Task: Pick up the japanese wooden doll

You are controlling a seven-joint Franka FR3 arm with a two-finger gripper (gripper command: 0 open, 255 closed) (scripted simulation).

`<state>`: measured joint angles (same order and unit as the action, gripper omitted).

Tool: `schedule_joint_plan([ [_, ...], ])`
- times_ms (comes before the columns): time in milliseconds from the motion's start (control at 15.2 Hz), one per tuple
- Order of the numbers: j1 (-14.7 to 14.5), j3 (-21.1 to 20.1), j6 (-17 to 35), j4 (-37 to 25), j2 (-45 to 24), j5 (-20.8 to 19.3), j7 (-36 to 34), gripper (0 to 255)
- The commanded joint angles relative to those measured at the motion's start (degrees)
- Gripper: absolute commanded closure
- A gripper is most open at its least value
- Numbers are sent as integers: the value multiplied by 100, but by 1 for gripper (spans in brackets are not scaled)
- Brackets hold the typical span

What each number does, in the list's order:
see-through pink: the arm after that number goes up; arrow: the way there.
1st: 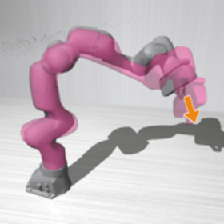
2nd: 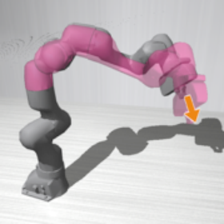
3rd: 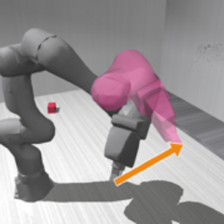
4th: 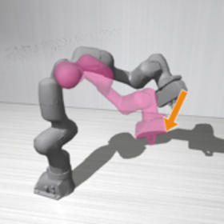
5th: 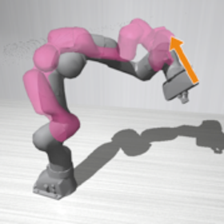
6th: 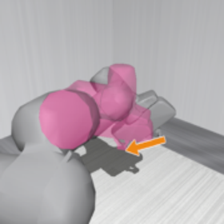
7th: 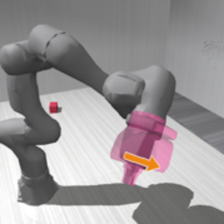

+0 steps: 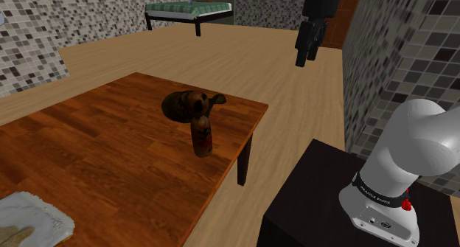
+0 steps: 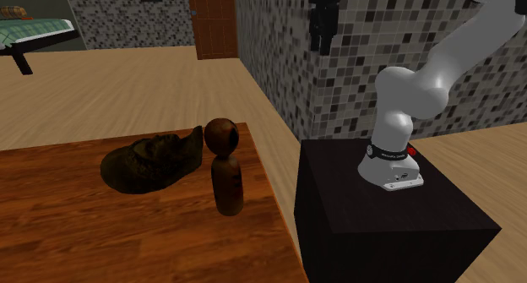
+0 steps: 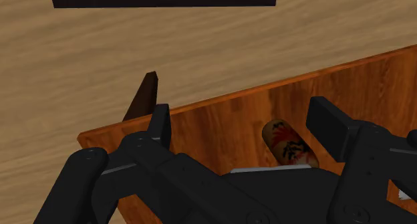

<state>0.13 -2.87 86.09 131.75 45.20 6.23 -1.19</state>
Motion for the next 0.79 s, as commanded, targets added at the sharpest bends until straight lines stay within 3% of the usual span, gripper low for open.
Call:
schedule_joint_plan([
  [0, 0, 0, 0, 0, 0, 0, 0, 0],
  [726, 173, -1417, 1930, 89, -1015, 756, -2219, 0],
])
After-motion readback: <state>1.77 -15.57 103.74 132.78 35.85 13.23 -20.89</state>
